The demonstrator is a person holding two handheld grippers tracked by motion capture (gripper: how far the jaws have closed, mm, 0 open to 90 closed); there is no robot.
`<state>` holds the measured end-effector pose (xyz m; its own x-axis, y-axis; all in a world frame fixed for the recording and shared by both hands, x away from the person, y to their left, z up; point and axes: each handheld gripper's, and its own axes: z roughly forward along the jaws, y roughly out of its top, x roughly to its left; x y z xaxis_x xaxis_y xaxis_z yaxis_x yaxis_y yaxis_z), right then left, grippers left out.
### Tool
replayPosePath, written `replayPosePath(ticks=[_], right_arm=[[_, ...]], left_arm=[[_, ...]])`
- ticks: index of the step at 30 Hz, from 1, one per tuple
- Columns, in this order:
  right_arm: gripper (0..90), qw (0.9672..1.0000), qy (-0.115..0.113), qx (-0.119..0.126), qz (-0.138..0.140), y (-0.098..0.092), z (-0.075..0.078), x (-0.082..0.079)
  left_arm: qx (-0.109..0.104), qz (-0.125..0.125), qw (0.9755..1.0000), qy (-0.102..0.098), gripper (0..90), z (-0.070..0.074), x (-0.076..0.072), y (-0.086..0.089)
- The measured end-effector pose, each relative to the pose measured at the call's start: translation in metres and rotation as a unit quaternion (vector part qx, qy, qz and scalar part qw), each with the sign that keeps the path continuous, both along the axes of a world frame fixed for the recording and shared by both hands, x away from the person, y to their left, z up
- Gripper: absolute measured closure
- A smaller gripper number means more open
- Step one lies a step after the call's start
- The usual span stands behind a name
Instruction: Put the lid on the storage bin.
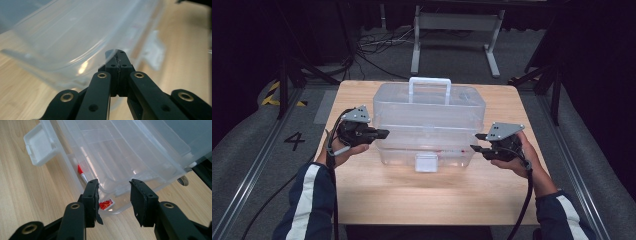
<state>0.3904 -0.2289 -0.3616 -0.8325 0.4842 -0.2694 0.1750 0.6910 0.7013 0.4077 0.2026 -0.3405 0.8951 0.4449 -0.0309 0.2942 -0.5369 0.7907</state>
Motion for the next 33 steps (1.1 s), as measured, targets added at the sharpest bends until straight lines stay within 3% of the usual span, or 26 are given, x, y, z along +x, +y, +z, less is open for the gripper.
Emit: replayPosePath(ticks=[2,4,8,11,12,15,16,27,29,31,33], right_arm=[[58.9,1.0,0.0,0.0,-0.001,0.001,0.0,0.0],[60.3,0.9998,0.014,-0.014,0.005,0.002,-0.003,0.001],[62.1,0.9994,0.017,-0.029,0.007,0.004,-0.007,0.0],[62.0,0.9995,0.019,-0.025,0.008,0.002,-0.008,-0.001],[62.0,0.9995,0.021,-0.023,0.007,0.001,-0.008,-0.001],[61.9,0.9996,0.022,-0.019,0.005,-0.002,-0.008,0.0],[61.9,0.9996,0.022,-0.018,0.002,-0.002,-0.009,0.0],[59.6,0.9984,0.038,-0.035,-0.023,-0.012,-0.017,0.002],[58.0,0.998,0.041,-0.046,-0.017,-0.014,-0.02,0.001],[58.5,0.9981,0.044,-0.04,-0.017,-0.016,-0.021,0.001],[58.5,0.9984,0.042,-0.033,-0.019,-0.017,-0.02,0.0]], left_arm=[[0.005,0.005,0.9998,-0.019,90.0,0.008,-0.01,0.0],[0.016,0.01,0.9995,-0.024,89.9,0.009,-0.013,0.0],[0.041,0.025,0.998,-0.041,89.8,0.007,-0.019,0.002],[0.049,0.034,0.9969,-0.051,89.3,0.006,-0.022,0.004],[0.054,0.037,0.9956,-0.067,88.4,0.006,-0.027,0.005],[0.064,0.045,0.9938,-0.08,87.9,0.003,-0.03,0.006],[0.074,0.051,0.9922,-0.087,87.9,-0.001,-0.033,0.007],[0.096,0.062,0.9898,-0.086,87.4,-0.021,-0.04,0.014],[0.101,0.067,0.9889,-0.087,87.4,-0.026,-0.041,0.016],[0.106,0.067,0.9884,-0.085,87.1,-0.03,-0.043,0.017],[0.115,0.071,0.9865,-0.092,86.9,-0.034,-0.044,0.017]])
